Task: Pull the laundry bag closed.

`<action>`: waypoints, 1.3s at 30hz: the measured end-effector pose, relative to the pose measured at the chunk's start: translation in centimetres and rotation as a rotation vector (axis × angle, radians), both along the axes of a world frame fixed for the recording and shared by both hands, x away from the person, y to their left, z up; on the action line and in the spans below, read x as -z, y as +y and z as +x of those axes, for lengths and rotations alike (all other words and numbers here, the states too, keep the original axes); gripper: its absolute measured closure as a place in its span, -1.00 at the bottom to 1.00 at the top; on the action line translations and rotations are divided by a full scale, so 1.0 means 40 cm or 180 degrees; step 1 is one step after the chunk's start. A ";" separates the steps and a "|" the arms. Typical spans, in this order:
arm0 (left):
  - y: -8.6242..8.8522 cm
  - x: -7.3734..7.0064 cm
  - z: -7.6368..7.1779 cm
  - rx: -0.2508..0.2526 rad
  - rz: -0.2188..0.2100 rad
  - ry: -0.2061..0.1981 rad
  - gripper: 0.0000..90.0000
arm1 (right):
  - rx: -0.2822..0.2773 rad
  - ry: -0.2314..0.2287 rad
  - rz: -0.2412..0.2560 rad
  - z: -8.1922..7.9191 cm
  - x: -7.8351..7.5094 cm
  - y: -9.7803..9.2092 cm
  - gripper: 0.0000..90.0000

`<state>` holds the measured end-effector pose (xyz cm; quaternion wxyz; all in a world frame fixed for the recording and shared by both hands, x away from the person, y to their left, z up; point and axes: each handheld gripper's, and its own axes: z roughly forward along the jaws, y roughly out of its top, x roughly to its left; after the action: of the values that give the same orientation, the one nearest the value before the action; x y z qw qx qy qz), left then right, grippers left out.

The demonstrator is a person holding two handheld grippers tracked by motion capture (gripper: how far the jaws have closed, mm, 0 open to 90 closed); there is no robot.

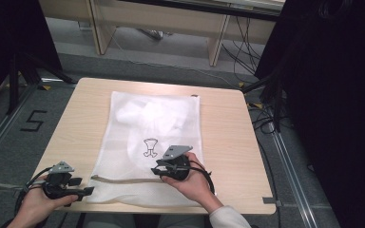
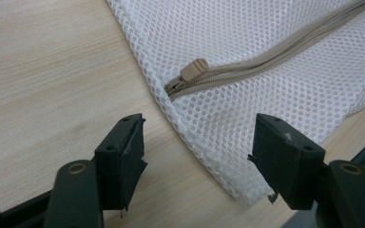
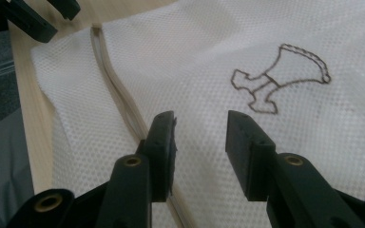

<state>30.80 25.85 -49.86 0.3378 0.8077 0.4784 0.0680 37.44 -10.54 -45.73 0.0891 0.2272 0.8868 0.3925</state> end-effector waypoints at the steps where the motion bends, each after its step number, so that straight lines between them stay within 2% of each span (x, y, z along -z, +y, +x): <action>1: 0.000 0.000 0.000 0.0009 -0.0005 0.0005 -0.23 | -0.0006 0.0000 0.0011 0.001 0.000 0.012 0.43; 5: 0.000 0.001 0.000 0.0016 -0.0005 -0.0003 -0.23 | -0.0119 -0.0040 -0.0019 0.014 0.003 0.054 0.45; 8: -0.001 0.002 0.000 0.0020 -0.0015 -0.0027 -0.23 | -0.0186 0.0013 -0.0092 0.017 0.001 0.076 0.47; 10: 0.000 0.001 0.000 0.0022 0.0007 -0.0022 -0.23 | -0.0192 0.0018 -0.0092 0.018 0.003 0.084 0.47; 11: -0.002 0.004 0.000 -0.0002 -0.0038 -0.0063 -0.23 | -0.0200 0.0039 -0.0082 0.018 0.007 0.104 0.48; 12: -0.002 0.004 0.000 -0.0002 -0.0038 -0.0063 -0.23 | -0.0200 0.0039 -0.0082 0.018 0.007 0.104 0.48; 13: -0.001 0.001 -0.001 0.0008 0.0012 -0.0026 -0.23 | -0.0278 0.0048 -0.0120 0.020 0.007 0.117 0.49; 14: 0.000 0.000 0.000 0.0020 0.0018 -0.0008 -0.23 | -0.0278 0.0028 -0.0109 0.021 0.009 0.125 0.50; 15: 0.000 0.003 0.001 0.0021 -0.0020 -0.0028 -0.23 | -0.0300 0.0056 -0.0137 0.021 0.007 0.129 0.50; 18: 0.000 0.000 0.000 0.0006 0.0016 -0.0004 -0.23 | -0.0344 0.0060 -0.0138 0.024 0.008 0.151 0.54; 21: 0.000 0.001 0.000 0.0013 -0.0017 0.0002 -0.23 | -0.0379 0.0071 -0.0139 0.027 0.008 0.169 0.54; 32: 0.002 0.000 0.000 0.0043 0.0004 0.0006 -0.23 | -0.0490 0.0138 -0.0168 0.030 0.016 0.226 0.54; 38: -0.002 0.005 0.000 -0.0001 -0.0049 -0.0056 -0.23 | -0.0586 0.0176 -0.0201 0.033 0.022 0.256 0.55; 39: -0.005 0.007 -0.001 -0.0047 -0.0096 -0.0060 -0.23 | -0.0600 0.0180 -0.0198 0.033 0.024 0.262 0.55</action>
<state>30.77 25.64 -50.13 0.3539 0.7983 0.4822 0.0708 38.76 -0.05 -46.68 0.0337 0.1509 0.9181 0.3649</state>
